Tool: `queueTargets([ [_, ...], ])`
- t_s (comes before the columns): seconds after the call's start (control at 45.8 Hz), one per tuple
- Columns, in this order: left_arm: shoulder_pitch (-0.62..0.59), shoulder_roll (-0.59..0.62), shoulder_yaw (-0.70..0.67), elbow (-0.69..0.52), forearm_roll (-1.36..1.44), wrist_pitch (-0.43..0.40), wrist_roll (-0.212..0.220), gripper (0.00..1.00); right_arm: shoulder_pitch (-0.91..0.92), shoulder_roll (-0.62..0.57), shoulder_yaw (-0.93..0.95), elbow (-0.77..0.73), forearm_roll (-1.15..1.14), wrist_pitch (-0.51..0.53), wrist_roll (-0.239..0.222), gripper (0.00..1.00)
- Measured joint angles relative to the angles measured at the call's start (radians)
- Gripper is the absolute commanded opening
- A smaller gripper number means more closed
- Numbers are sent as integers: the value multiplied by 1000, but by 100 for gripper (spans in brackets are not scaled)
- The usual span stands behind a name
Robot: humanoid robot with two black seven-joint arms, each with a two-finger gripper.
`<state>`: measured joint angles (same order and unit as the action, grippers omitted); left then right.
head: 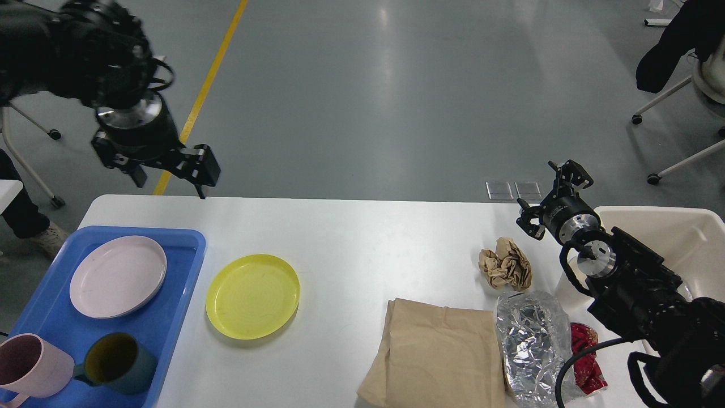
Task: Tidy desktop
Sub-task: 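Open the left gripper and lift it off the cup, then lower the left gripper onto the yellow plate rim and grasp it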
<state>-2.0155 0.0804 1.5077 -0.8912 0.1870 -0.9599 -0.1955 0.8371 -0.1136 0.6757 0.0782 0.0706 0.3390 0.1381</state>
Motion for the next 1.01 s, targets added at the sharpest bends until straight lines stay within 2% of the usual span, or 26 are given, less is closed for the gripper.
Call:
queueTargets([
  [0.219,46,-207,-95,-8,111,0,-1,97,0,0,0,0,0,0,0,100],
  [0.415,139,-259,-143,0,105,20,-1,97,0,0,0,0,0,0,0,100],
  [0.481,193,-260,-156,12,102,84,0,98,0,0,0,0,0,0,0,100],
  [0.721,361,-249,-160,32,56,402,4,97,0,0,-1,0,0,0,0,100],
  [0.831,416,-223,-160,44,10,491,22,97,0,0,0,0,0,0,0,100],
  [1.005,481,-179,-161,50,-122,599,83,97,0,0,0,0,0,0,0,100],
])
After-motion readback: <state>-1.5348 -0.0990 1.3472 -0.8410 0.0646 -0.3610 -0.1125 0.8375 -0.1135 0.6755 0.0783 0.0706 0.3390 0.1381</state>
